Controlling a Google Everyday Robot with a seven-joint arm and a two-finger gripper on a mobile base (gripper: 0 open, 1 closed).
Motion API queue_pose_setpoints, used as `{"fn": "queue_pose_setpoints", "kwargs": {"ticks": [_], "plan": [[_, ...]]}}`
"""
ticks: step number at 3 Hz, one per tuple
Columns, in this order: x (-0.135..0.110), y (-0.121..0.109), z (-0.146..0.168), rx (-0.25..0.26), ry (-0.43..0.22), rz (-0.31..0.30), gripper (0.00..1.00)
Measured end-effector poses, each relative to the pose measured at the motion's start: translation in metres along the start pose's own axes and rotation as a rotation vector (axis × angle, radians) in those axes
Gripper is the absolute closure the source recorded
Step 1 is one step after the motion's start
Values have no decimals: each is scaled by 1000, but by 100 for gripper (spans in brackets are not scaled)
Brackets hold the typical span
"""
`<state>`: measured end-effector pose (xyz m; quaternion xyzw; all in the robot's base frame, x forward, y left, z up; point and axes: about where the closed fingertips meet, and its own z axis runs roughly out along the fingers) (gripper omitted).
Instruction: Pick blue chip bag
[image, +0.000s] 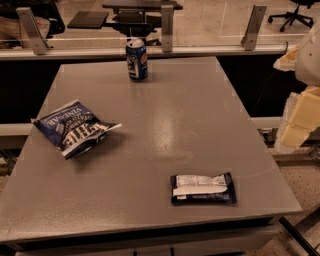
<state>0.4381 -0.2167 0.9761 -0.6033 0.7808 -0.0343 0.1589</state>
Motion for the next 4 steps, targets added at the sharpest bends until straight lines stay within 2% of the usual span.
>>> {"fn": "queue_pose_setpoints", "kwargs": {"ticks": [1, 2, 3, 4], "plan": [[0, 0, 0, 0, 0, 0, 0], [-19, -6, 3, -12, -39, -13, 0], [-49, -12, 15, -33, -72, -33, 0], [-92, -15, 34, -46, -98, -63, 0]]}}
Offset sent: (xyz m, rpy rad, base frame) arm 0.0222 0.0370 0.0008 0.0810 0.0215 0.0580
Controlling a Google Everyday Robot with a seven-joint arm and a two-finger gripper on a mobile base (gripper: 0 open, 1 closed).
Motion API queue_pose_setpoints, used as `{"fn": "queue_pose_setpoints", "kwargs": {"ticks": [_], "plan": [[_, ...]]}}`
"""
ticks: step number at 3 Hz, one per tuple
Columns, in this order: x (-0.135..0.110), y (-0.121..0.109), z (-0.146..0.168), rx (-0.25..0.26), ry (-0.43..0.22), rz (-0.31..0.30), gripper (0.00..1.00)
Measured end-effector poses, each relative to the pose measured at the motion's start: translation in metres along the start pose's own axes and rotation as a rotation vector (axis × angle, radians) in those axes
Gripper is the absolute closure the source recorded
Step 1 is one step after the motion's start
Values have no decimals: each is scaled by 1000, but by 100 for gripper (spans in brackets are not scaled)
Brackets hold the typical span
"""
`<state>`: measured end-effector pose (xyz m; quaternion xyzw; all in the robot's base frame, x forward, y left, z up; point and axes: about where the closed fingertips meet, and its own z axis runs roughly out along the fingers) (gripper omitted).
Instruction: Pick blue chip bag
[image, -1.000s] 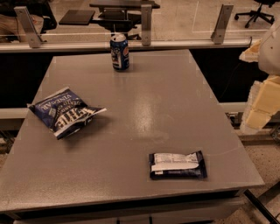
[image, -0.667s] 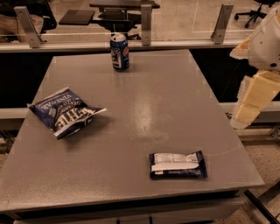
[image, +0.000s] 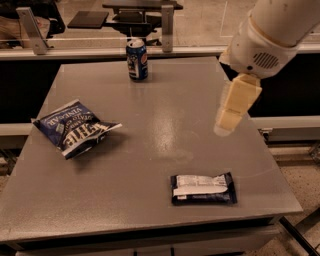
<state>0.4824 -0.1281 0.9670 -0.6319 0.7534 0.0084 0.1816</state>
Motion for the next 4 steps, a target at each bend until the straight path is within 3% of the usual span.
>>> {"fn": "queue_pose_setpoints", "kwargs": {"ticks": [2, 3, 4], "plan": [[-87, -5, 47, -34, -59, -59, 0], [-142, 5, 80, -81, -88, -115, 0], [-175, 15, 102, -114, -105, -154, 0]]}}
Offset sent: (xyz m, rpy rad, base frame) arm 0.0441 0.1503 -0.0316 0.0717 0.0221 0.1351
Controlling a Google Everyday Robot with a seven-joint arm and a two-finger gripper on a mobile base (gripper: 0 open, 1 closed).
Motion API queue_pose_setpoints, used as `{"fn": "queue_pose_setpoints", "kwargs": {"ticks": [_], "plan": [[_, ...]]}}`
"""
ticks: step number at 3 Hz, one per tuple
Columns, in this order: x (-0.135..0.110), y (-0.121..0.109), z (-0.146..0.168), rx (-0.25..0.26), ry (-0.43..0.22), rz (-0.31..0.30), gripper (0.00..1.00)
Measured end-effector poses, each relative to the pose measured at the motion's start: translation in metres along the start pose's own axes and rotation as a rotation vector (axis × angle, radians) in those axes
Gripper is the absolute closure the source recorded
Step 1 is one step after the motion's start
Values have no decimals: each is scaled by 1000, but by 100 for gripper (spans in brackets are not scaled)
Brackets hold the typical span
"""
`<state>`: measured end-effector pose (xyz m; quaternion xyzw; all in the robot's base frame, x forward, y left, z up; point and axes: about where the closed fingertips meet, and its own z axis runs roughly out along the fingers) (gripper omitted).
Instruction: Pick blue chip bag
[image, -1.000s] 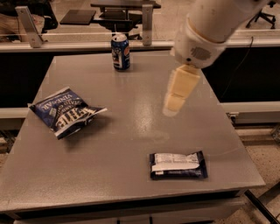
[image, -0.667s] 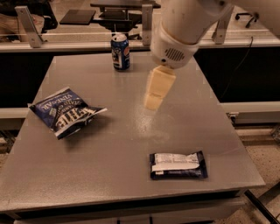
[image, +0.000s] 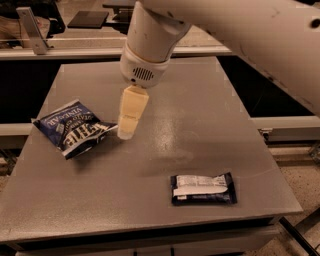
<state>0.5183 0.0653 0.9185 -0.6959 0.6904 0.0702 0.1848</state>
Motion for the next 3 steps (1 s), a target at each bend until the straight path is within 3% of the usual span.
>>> {"fn": "queue_pose_setpoints", "kwargs": {"ticks": [1, 3], "plan": [[-31, -1, 40, -35, 5, -41, 0], [-68, 13, 85, -76, 26, -106, 0]]}}
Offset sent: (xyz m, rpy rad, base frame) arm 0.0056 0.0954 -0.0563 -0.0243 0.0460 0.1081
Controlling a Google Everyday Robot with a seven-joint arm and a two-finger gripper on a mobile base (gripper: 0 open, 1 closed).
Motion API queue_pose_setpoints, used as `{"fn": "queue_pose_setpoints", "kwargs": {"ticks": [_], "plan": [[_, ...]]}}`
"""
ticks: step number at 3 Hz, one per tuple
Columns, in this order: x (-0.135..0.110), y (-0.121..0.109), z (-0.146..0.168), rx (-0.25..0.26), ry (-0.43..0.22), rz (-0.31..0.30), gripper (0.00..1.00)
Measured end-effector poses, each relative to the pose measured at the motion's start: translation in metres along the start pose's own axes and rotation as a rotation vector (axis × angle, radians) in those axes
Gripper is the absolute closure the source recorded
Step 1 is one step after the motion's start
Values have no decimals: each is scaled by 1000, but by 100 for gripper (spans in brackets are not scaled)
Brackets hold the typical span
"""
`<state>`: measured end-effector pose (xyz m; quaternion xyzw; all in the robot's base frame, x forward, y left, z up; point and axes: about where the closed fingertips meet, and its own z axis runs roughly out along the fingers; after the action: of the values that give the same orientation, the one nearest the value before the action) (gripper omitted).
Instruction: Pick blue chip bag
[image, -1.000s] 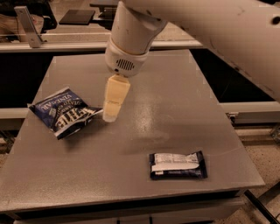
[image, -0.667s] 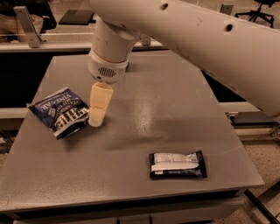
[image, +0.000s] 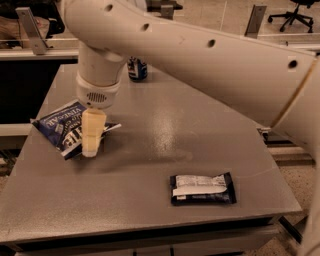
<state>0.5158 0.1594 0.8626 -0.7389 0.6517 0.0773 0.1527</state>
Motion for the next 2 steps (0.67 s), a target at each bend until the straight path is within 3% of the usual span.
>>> {"fn": "queue_pose_setpoints", "kwargs": {"ticks": [1, 2], "plan": [[-10, 3, 13, -8, 14, -21, 0], [-17, 5, 20, -8, 24, -37, 18]]}}
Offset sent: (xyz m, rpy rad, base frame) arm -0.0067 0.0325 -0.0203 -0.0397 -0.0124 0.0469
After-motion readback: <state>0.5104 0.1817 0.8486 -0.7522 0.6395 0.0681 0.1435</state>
